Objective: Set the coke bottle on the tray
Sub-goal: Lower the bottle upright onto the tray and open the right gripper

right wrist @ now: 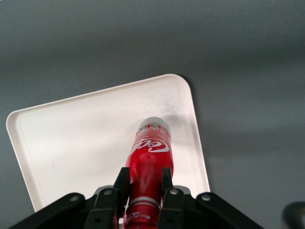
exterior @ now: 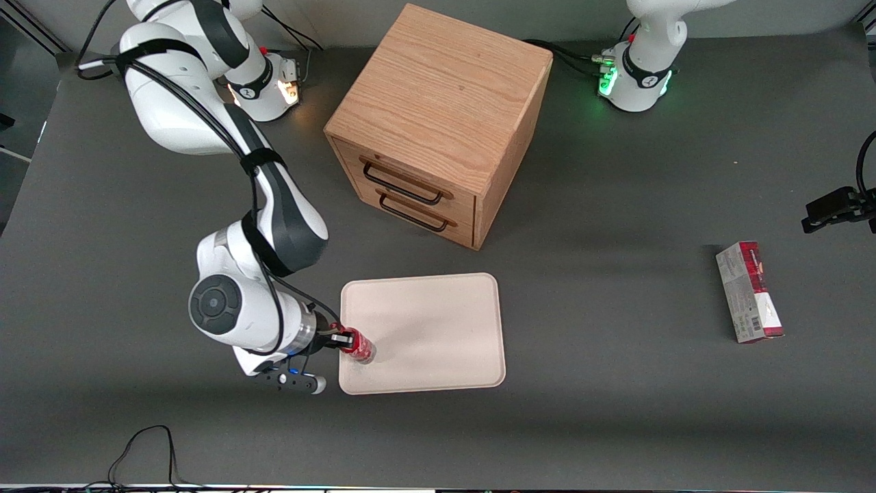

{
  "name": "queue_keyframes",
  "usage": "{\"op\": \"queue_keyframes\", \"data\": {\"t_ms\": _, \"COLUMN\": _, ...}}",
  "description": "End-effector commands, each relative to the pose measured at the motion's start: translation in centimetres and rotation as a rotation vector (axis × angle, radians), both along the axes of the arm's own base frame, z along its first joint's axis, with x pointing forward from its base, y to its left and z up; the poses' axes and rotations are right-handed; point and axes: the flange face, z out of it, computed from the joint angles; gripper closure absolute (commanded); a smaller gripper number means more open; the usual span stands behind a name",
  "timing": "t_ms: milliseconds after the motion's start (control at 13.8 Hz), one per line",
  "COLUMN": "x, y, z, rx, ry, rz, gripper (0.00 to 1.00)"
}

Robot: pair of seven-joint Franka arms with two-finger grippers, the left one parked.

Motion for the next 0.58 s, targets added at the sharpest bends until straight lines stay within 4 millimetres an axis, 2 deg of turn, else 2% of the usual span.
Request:
{"op": "queue_keyframes", "data": {"t_ms": 0, "x": 0.4, "y": 1.1, "z": -0.5, "rx": 0.005, "ry": -0.017, "rz": -0.025, "gripper": 1.0}}
{"op": "queue_keyframes", "data": {"t_ms": 217, "x": 0.5, "y": 1.2, "z": -2.1, "rx": 0.001, "ry": -0.017, "rz": -0.025, "gripper": 1.0}}
{"op": "queue_keyframes", "data": {"t_ms": 507, "x": 0.6, "y": 1.2, "z": -2.4, "rx": 0.004, "ry": -0.024, "rz": -0.026, "gripper": 1.0}}
